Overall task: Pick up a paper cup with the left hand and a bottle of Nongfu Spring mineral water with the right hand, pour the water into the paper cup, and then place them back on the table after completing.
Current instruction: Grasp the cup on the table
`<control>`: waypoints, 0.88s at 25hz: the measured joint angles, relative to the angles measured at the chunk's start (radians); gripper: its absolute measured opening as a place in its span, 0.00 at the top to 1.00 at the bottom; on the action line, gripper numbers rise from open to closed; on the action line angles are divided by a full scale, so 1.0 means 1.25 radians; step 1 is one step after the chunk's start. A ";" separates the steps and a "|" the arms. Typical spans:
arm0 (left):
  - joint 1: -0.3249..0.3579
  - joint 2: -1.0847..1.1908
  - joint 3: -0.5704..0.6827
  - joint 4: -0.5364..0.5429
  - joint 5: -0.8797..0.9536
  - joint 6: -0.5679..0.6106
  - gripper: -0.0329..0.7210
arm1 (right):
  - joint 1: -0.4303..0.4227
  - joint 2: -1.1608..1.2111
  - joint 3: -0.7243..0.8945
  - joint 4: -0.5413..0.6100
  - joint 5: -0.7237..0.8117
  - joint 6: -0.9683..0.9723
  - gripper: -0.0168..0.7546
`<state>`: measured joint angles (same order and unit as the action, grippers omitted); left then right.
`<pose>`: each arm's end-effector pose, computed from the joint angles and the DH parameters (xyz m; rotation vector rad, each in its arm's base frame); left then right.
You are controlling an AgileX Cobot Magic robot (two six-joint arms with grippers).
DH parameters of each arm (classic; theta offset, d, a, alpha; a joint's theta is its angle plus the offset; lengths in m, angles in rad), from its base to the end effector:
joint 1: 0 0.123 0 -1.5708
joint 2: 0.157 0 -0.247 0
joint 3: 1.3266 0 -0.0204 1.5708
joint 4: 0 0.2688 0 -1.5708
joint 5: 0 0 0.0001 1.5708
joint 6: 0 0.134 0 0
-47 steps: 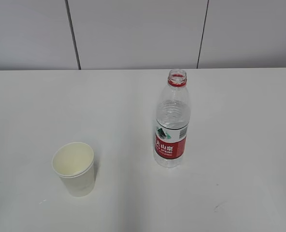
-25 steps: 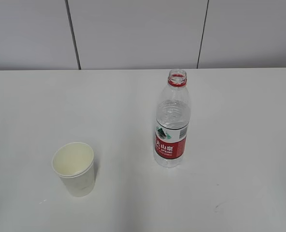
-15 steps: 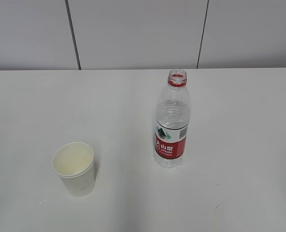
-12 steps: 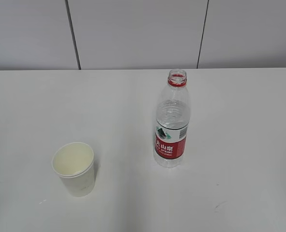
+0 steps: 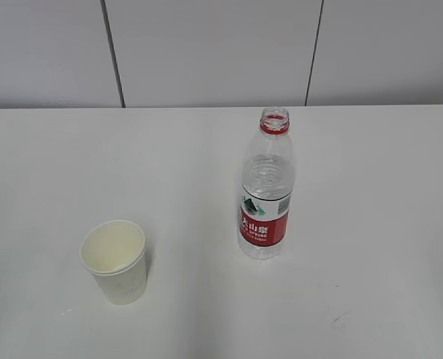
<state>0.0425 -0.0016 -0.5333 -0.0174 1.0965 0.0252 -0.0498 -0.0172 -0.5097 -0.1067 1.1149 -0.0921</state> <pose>0.0817 0.0014 0.2732 -0.0162 2.0451 0.0215 0.0797 -0.0168 0.2651 -0.0337 2.0736 -0.2151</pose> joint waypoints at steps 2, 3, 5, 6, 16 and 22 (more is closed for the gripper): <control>0.000 0.000 -0.001 0.000 -0.009 0.000 0.25 | 0.000 0.000 -0.002 0.000 -0.021 -0.019 0.22; 0.000 0.000 -0.003 0.000 -0.012 0.000 0.23 | 0.000 0.004 -0.002 0.004 -0.042 -0.023 0.22; -0.001 0.000 -0.008 -0.006 -0.031 0.001 0.21 | 0.000 0.012 0.000 0.036 -0.120 -0.030 0.22; -0.003 0.000 -0.009 -0.016 -0.065 0.001 0.21 | 0.000 0.014 0.007 0.062 -0.185 -0.038 0.22; -0.006 0.105 0.102 -0.138 -0.567 0.080 0.20 | 0.011 0.133 0.096 0.176 -0.567 -0.141 0.22; -0.015 0.257 0.149 -0.163 -0.774 0.085 0.25 | 0.050 0.268 0.114 0.178 -0.721 -0.163 0.22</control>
<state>0.0237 0.3194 -0.3468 -0.2215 0.1285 0.1310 0.0125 0.3180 -0.3668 0.1155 0.2130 -0.2961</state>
